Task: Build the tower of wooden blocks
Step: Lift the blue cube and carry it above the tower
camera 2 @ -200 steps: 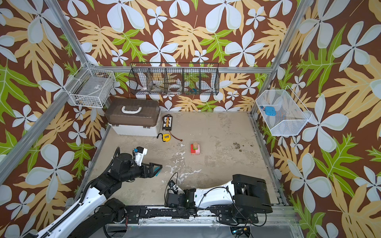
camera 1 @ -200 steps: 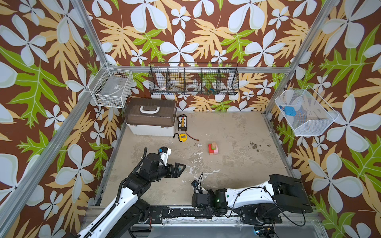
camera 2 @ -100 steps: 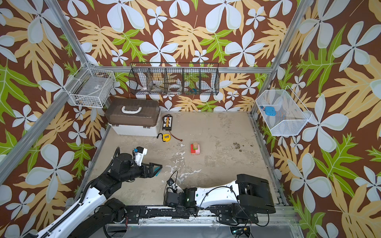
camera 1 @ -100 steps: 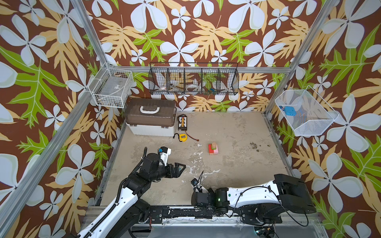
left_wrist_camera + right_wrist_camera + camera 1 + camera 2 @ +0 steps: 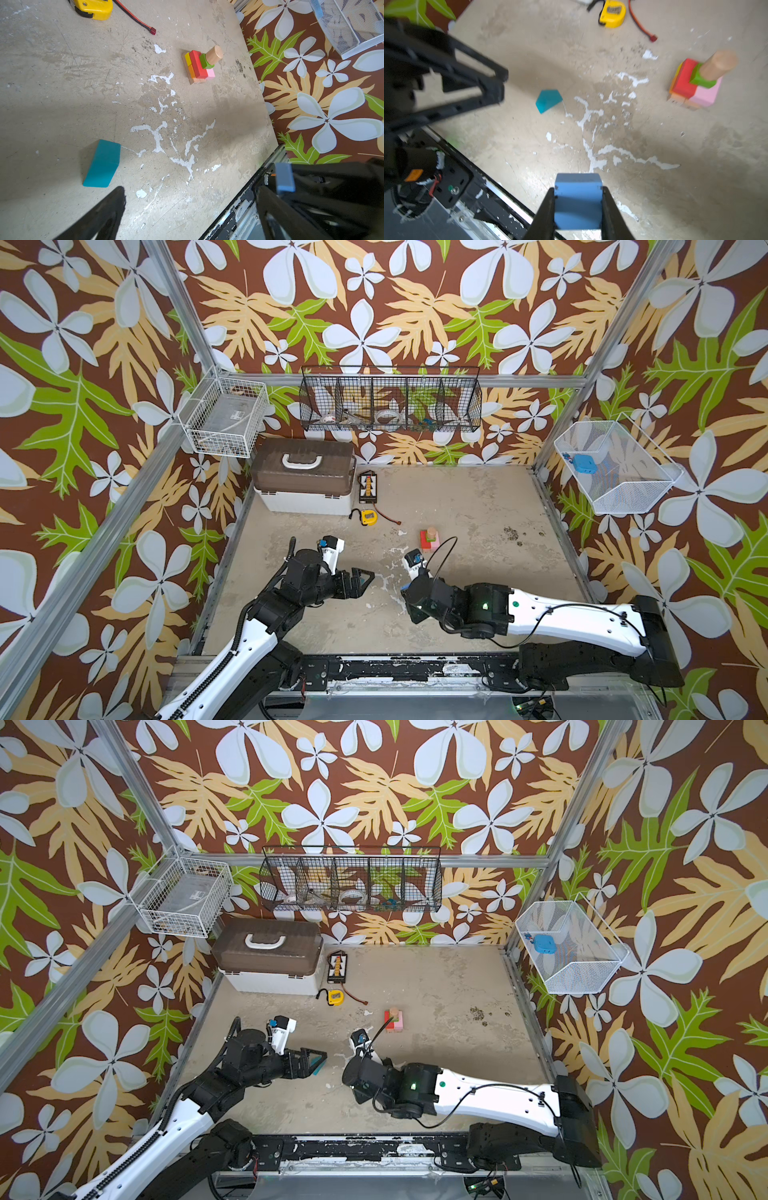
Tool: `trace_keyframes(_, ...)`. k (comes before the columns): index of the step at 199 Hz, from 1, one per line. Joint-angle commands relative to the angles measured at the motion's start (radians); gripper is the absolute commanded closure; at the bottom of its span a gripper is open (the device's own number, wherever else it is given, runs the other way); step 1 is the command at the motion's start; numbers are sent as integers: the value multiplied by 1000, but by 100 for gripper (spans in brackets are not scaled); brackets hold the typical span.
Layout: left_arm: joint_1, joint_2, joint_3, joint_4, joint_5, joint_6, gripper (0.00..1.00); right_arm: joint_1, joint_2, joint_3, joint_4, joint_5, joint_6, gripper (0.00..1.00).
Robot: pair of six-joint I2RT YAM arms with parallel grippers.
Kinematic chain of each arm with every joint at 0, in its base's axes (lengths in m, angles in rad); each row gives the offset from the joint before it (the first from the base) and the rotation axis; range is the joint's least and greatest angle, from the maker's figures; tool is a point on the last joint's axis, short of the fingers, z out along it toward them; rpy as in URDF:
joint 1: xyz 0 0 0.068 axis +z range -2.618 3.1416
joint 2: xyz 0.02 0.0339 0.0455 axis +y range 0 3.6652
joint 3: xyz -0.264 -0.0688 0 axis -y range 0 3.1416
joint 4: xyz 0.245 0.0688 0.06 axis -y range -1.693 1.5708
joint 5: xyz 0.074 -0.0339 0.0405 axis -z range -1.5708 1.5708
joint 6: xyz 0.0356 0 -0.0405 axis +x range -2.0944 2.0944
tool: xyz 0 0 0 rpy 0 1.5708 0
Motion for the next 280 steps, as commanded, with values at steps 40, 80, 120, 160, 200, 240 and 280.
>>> trace_keyframes(40, -1, -3, -1, 15, 8, 6, 0, -327, 56, 292, -26, -79, -192, 89)
trace_keyframes(80, -1, -3, -1, 17, 16, 8, 0, -538, 172, 387, 19, 29, -235, 94)
trace_keyframes(120, -1, -1, -1, 22, 34, 12, 0, -708, 163, 253, 58, -47, -215, 96)
trace_keyframes(160, -1, -10, 0, 22, 35, 10, 0, -761, 173, 207, 34, -35, -216, 90)
trace_keyframes(200, -1, -8, 0, 22, 34, 10, 0, -761, 246, 253, -2, -106, -228, 93)
trace_keyframes(240, -1, -5, 1, 22, 39, 11, 0, -761, 301, 272, -15, -145, -234, 93)
trace_keyframes(280, 0, -5, 1, 25, 48, 12, 0, -747, 359, 290, -48, -221, -223, 93)
